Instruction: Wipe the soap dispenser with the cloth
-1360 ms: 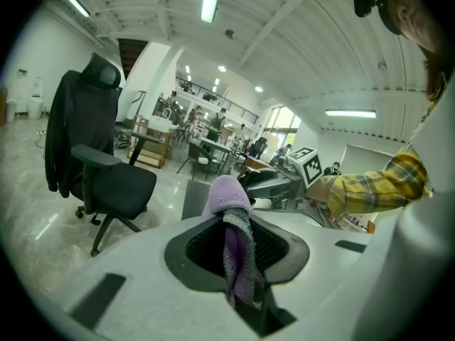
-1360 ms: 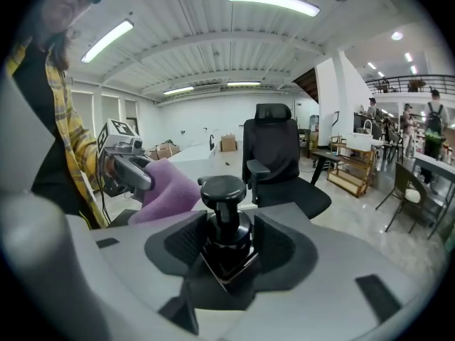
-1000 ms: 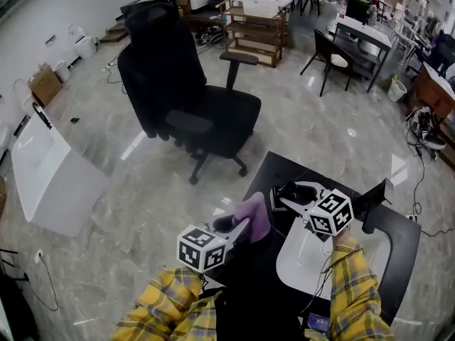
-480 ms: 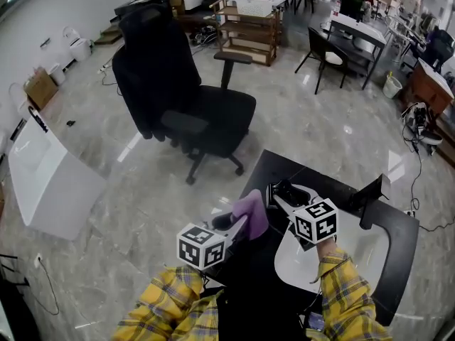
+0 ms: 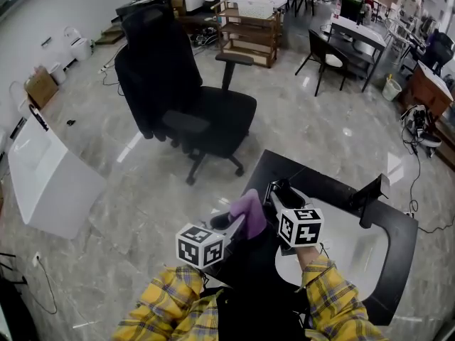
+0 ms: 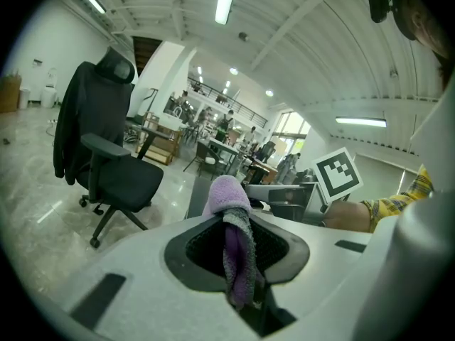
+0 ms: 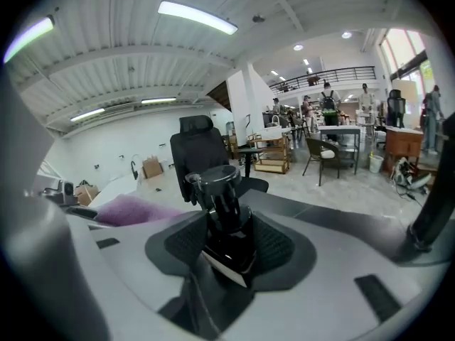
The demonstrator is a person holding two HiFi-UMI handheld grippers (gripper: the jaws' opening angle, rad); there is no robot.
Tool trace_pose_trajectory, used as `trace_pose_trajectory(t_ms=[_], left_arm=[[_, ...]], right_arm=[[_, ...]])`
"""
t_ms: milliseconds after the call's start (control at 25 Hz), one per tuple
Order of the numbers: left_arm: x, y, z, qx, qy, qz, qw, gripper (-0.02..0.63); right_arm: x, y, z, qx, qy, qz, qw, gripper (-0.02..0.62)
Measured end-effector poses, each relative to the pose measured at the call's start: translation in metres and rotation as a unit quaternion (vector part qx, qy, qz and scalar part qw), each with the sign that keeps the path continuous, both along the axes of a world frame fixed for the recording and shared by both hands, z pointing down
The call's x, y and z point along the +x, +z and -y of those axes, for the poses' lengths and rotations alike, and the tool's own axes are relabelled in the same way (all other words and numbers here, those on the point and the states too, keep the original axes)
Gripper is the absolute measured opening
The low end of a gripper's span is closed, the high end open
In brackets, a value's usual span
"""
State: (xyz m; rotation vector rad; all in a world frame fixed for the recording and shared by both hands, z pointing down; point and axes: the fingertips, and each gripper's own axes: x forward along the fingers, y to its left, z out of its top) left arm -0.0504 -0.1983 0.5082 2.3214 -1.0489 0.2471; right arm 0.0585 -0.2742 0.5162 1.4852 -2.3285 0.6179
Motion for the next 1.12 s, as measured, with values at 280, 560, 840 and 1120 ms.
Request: trace_pose_trajectory(t_ms=[280, 560, 840, 1120], left_arm=[[-0.004, -0.001, -0.003, 0.0, -0.002, -0.001, 1.0, 0.064], [-0.006, -0.004, -0.005, 0.003, 0.002, 0.002, 1.0, 0.064], [-0.004, -0.003, -0.005, 0.004, 0.005, 0.001, 1.0, 0.064], [-0.004, -0.005, -0.006, 0.005, 0.013, 0.009, 0.9999, 0.064]], right_arm=[[-0.002, 0.0, -0.003, -0.006, 0.08, 0.005, 0.997, 0.187], [-0.01, -0.008, -0.002, 0.011, 0.011, 0.008, 1.0, 0.239], [-0.012, -0.006, -0.003, 0.079, -0.216, -0.112, 0.967, 0.253], [-0.012, -0.004, -0.003, 0.052, -0.355, -0.105, 0.928, 0.22]])
